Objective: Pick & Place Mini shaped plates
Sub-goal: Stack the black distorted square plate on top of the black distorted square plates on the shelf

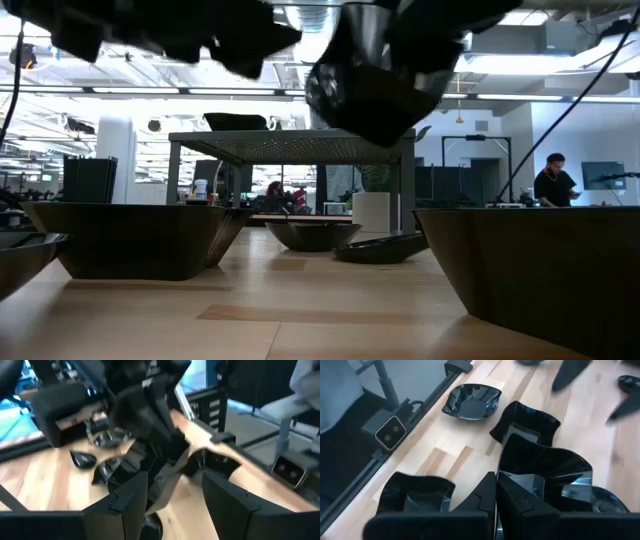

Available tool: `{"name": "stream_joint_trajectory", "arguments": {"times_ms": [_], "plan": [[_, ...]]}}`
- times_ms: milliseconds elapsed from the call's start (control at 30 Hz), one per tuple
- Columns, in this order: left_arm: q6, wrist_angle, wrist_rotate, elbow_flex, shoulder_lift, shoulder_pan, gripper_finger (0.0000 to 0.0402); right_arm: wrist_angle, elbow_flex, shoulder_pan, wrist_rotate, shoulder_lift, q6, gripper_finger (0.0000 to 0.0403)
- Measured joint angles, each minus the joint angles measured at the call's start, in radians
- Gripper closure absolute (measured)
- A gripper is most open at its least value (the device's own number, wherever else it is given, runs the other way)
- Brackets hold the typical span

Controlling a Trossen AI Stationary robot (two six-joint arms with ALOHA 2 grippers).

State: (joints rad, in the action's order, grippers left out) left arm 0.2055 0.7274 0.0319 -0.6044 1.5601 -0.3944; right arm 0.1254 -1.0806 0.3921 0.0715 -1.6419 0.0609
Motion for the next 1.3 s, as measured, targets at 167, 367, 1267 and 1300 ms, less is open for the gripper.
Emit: {"name": "stream_joint_trajectory", "arguments": {"times_ms": [167,367,1267,1300], "plan": [[0.000,0.004,0.005,0.000,0.031,0.023,0.0211,0.003,-0.049,-0.027,0.085,-0.062,0.001,0.0399],[0.000,-0.006,0.003,0.000,0.034,0.021,0.0211,-0.001,-0.074,-0.060,0.085,-0.082,0.001,0.0396],[0.061,-0.019,-0.011,0.000,0.033,0.023,0.0392,-0.057,-0.073,-0.080,-0.001,-0.057,0.133,0.0370],[0.061,-0.018,-0.010,0.000,0.034,0.023,0.0393,-0.057,-0.073,-0.080,-0.012,-0.057,0.133,0.0363]]}}
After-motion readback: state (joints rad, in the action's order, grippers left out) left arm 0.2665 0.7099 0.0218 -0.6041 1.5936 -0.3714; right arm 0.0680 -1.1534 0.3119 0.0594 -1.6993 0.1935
